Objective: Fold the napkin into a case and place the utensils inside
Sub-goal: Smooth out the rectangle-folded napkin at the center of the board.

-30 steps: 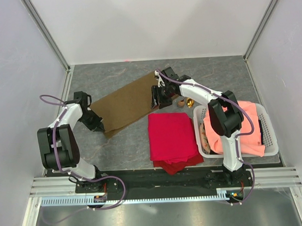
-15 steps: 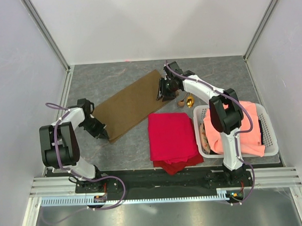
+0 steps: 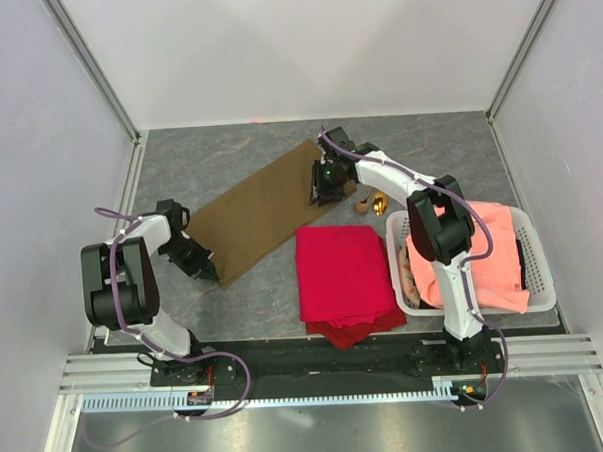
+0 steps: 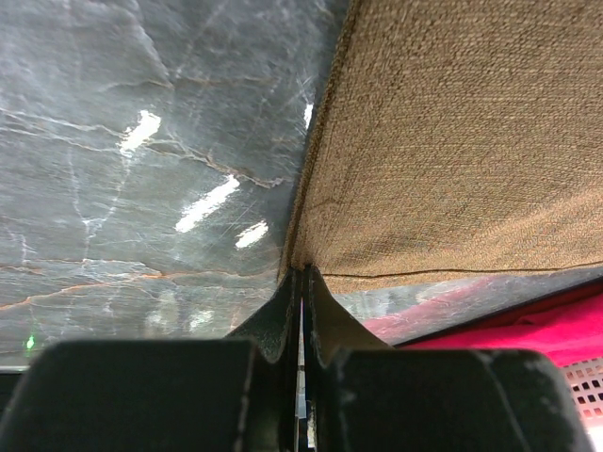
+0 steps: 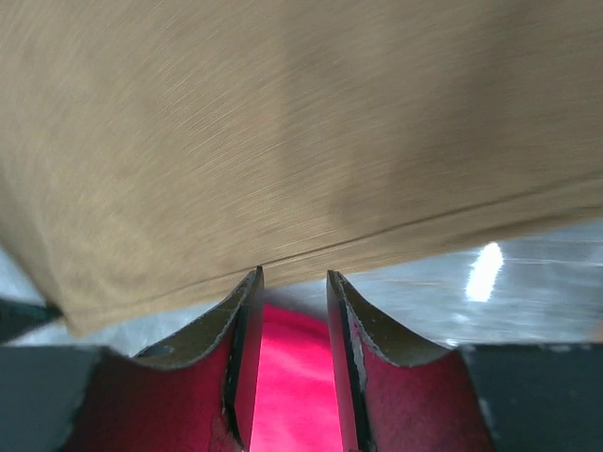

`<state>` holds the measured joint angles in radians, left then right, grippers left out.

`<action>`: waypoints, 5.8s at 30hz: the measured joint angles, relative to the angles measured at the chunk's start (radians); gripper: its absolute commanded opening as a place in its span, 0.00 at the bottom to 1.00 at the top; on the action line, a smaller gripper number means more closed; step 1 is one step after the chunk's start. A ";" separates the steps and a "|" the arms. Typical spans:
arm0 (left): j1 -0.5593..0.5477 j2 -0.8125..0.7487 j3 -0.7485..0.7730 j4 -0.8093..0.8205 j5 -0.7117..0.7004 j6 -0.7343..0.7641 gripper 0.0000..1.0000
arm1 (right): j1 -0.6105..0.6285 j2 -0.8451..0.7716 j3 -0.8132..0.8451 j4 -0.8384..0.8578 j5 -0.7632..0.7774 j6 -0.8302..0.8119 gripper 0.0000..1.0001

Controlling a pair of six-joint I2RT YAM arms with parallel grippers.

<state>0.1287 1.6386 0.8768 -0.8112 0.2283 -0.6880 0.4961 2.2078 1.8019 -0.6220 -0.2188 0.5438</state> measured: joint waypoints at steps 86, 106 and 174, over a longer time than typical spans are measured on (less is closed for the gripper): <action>0.014 -0.155 0.066 -0.090 0.048 -0.042 0.02 | 0.522 0.135 -0.061 0.434 -0.043 0.175 0.00; 0.016 -0.050 -0.031 -0.032 0.008 -0.056 0.02 | 0.512 0.135 -0.085 0.471 -0.082 0.221 0.00; 0.016 -0.109 0.077 -0.107 -0.020 0.029 0.05 | 0.094 0.000 -0.020 0.152 -0.090 0.062 0.34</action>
<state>0.1444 1.5299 0.9543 -0.9184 0.2085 -0.6594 0.5903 2.2074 1.7821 -0.4702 -0.3084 0.6056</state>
